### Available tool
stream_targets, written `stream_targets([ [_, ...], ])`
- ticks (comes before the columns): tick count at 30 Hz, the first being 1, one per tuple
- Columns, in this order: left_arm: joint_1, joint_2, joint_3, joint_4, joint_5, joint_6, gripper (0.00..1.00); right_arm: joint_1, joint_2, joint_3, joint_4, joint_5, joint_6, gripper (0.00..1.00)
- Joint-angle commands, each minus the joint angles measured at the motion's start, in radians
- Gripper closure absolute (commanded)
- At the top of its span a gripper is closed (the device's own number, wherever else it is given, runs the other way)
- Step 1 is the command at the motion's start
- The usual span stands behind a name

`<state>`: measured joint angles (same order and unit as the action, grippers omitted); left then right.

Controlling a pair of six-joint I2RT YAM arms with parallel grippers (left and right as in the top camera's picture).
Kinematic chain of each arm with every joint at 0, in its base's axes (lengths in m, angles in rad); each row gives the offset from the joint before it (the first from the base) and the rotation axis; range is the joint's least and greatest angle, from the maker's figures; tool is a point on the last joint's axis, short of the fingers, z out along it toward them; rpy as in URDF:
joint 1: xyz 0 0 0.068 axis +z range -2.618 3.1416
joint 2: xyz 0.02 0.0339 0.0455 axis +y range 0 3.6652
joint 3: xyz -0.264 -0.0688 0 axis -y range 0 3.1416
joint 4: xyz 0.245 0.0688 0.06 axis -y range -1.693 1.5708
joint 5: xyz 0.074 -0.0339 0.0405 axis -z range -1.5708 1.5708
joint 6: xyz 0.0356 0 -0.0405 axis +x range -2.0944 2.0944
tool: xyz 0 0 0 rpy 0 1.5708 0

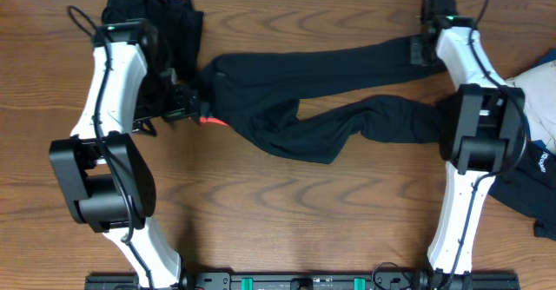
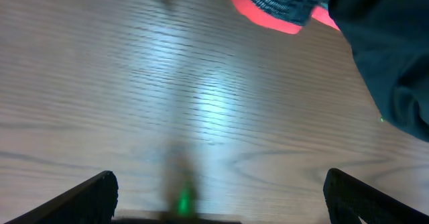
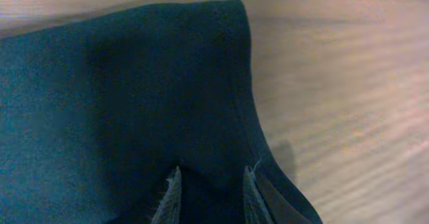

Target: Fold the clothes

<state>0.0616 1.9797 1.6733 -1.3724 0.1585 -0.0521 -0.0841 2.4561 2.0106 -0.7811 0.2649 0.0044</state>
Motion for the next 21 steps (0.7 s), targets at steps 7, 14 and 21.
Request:
stream_targets([
  [7,-0.068,-0.006,-0.156,0.124,0.014,0.014,0.02,-0.058,0.046,-0.027,-0.077,0.176,0.112,0.67],
  [14,-0.069,-0.006,-0.29,0.338,0.014,0.011,0.02,-0.051,0.039,-0.005,-0.138,0.206,0.142,0.56],
  [21,-0.07,-0.006,-0.295,0.483,0.05,0.035,0.02,-0.007,-0.027,0.076,-0.238,0.165,0.227,0.23],
])
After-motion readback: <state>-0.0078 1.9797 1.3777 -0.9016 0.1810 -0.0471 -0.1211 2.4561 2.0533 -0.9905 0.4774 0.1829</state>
